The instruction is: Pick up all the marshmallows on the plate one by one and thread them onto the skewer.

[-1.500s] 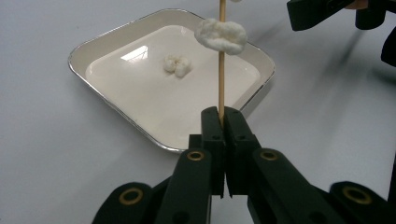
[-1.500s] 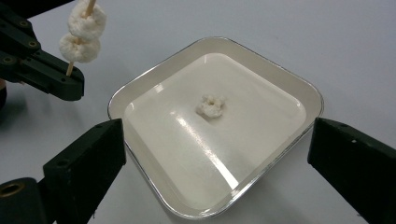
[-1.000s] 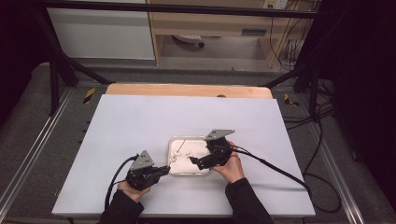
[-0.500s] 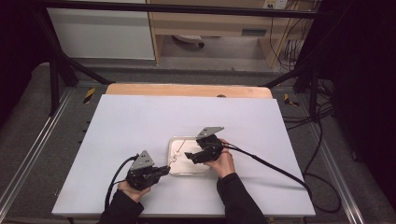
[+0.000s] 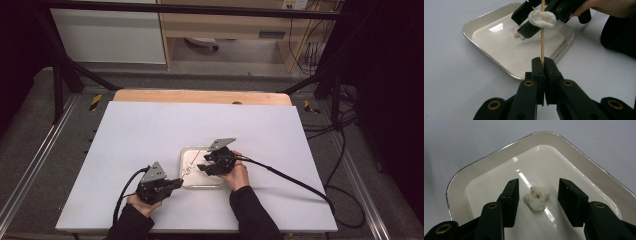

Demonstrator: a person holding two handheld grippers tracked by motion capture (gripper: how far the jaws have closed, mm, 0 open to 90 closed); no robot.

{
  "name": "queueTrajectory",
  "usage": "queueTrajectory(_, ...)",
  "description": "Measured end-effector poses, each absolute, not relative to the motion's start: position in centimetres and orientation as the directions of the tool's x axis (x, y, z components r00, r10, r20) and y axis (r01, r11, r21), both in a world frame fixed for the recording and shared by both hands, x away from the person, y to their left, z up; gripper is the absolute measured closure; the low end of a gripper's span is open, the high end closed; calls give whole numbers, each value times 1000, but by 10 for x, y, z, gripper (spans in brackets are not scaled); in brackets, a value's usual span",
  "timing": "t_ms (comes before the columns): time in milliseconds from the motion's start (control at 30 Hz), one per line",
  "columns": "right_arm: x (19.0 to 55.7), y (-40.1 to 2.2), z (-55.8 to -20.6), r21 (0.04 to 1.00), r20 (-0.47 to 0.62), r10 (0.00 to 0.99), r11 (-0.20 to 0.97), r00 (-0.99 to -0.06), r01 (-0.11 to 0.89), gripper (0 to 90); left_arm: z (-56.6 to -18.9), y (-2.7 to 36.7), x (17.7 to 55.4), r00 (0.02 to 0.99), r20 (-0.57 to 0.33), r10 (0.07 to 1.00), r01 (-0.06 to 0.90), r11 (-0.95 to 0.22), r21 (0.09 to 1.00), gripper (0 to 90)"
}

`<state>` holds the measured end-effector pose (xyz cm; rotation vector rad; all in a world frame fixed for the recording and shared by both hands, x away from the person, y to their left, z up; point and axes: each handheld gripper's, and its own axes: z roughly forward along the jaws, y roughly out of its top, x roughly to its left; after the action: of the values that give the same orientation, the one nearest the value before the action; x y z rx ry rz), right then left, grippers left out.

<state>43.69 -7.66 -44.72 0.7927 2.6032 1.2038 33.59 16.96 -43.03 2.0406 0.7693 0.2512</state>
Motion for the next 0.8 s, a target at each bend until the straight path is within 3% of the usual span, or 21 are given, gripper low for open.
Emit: queueTrajectory(800, 435, -76, -451, 750, 57, 521, 541, -852, 381, 728, -431, 168, 335, 788, -113, 605, 420, -395, 817, 877)
